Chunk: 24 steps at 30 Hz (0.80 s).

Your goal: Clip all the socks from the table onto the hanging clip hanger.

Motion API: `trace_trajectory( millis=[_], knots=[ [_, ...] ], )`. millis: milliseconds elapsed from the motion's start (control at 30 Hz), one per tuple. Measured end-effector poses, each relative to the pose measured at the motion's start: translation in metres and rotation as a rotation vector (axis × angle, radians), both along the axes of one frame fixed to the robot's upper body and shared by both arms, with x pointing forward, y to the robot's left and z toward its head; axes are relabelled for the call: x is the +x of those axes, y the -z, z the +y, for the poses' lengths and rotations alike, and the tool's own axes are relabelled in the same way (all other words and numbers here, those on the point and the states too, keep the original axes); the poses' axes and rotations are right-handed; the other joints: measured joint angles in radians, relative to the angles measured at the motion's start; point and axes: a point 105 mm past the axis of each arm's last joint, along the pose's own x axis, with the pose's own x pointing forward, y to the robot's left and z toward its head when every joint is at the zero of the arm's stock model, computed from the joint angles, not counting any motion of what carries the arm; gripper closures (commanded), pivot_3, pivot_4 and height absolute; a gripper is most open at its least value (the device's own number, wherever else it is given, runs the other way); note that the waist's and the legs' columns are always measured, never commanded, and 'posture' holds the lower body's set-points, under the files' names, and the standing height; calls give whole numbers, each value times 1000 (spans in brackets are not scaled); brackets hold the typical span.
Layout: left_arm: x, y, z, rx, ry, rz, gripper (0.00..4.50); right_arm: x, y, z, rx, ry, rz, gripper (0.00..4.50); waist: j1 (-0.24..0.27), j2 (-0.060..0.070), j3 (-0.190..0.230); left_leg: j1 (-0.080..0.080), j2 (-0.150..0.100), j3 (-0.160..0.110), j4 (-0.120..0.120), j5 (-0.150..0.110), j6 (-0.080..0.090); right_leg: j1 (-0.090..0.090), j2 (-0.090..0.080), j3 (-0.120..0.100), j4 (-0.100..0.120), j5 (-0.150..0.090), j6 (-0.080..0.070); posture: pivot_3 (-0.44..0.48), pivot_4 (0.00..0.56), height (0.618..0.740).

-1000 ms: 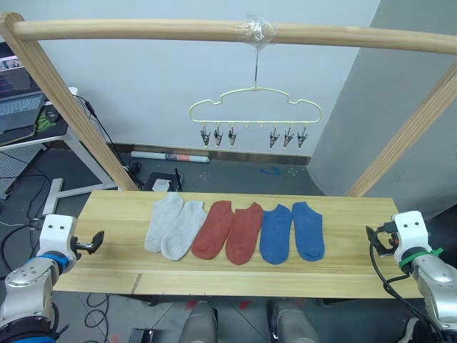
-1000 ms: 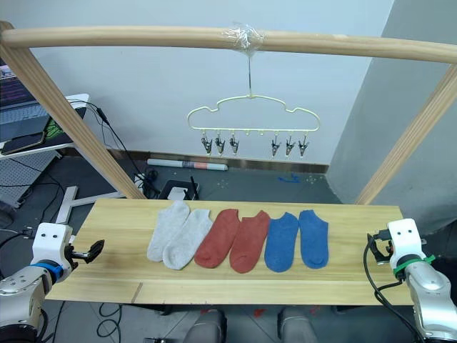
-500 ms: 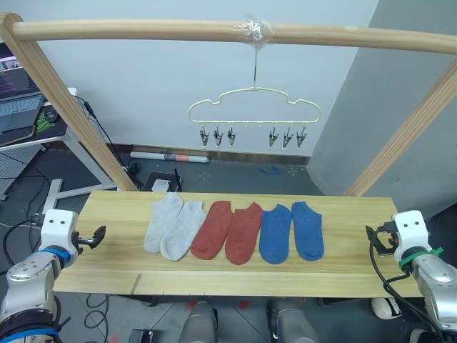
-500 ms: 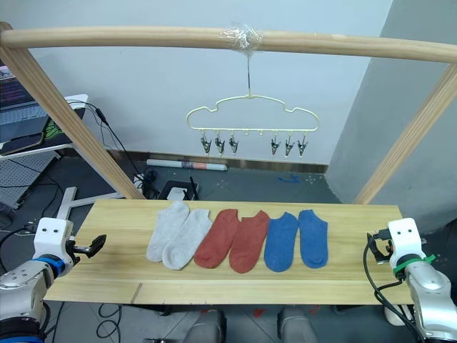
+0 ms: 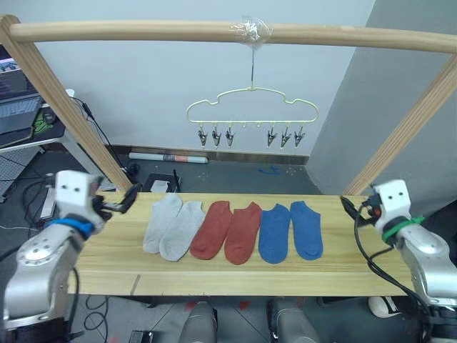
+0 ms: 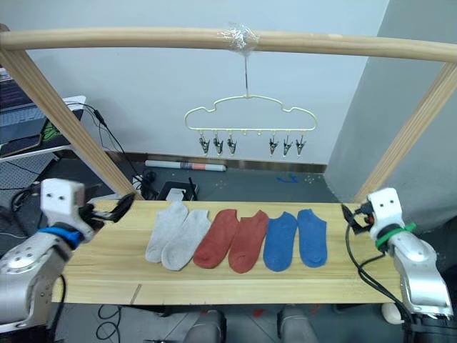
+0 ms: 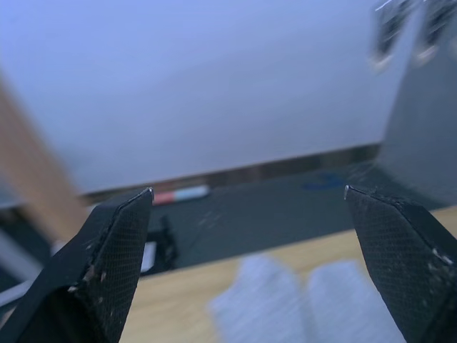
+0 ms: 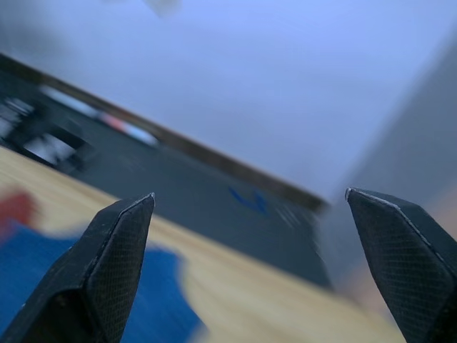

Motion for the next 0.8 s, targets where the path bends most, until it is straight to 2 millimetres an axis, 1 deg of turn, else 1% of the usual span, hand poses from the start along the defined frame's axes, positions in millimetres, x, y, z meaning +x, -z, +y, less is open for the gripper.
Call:
trace_trajectory(
  millis=[67, 133, 233, 333, 367, 500, 600, 733, 800],
  knots=[
    [10, -6, -17, -43, 20, -23, 34, 0, -12, 19, 34, -89, -29, 0, 1, 0, 0, 0, 0, 0, 2, 0, 0, 1, 0, 0, -1, 1, 1, 73, 194, 740],
    [17, -11, -32, -72, 44, -45, 34, -2, -20, 34, 51, -155, -46, 0, 0, 0, 0, -1, -1, 0, 3, 0, 0, 2, 0, 1, -2, 1, 2, 60, 200, 740],
    [26, -12, -44, -113, 44, -67, 571, -1, -23, 47, 62, -218, -37, 0, -2, 0, 1, -1, -1, 0, 3, 0, 0, 2, 0, 1, -2, 1, 2, 54, 204, 740],
    [41, -10, -66, -150, 63, -82, 1507, 1, -37, 73, 99, -320, -59, 0, -3, 0, 2, 0, -1, 0, 3, 0, 0, 2, 0, 1, -2, 1, 2, 31, 214, 740],
    [44, -8, -71, -147, 72, -81, 1754, 1, -41, 79, 98, -341, -68, 0, -4, 0, 2, 0, -1, 0, 3, 0, 0, 2, 0, 1, -2, 1, 2, 31, 214, 740],
    [60, -3, -79, -147, 40, -88, 1754, -2, -44, 100, 95, -424, -70, 0, -5, 1, 2, -2, -1, 0, 3, 0, 0, 1, 0, 1, -3, 1, 2, 18, 216, 740],
    [66, -1, -84, -148, 23, -104, 1754, -3, -44, 108, 103, -453, -65, 0, -6, 1, 5, -3, -1, 0, 3, 0, 0, 1, 0, 1, -3, 2, 3, -4, 217, 740],
    [78, -7, -97, -144, 17, -146, 1754, -5, -56, 124, 99, -518, -100, 0, -6, 1, 7, -2, -1, -1, 3, 0, 0, 1, 0, 0, -3, 2, 3, -10, 221, 740],
    [85, -9, -101, -138, 9, -166, 1754, -7, -59, 128, 101, -535, -108, 0, -7, 1, 8, -3, -1, -1, 3, 0, 0, 1, 0, 0, -3, 2, 3, -10, 221, 740]
  ],
)
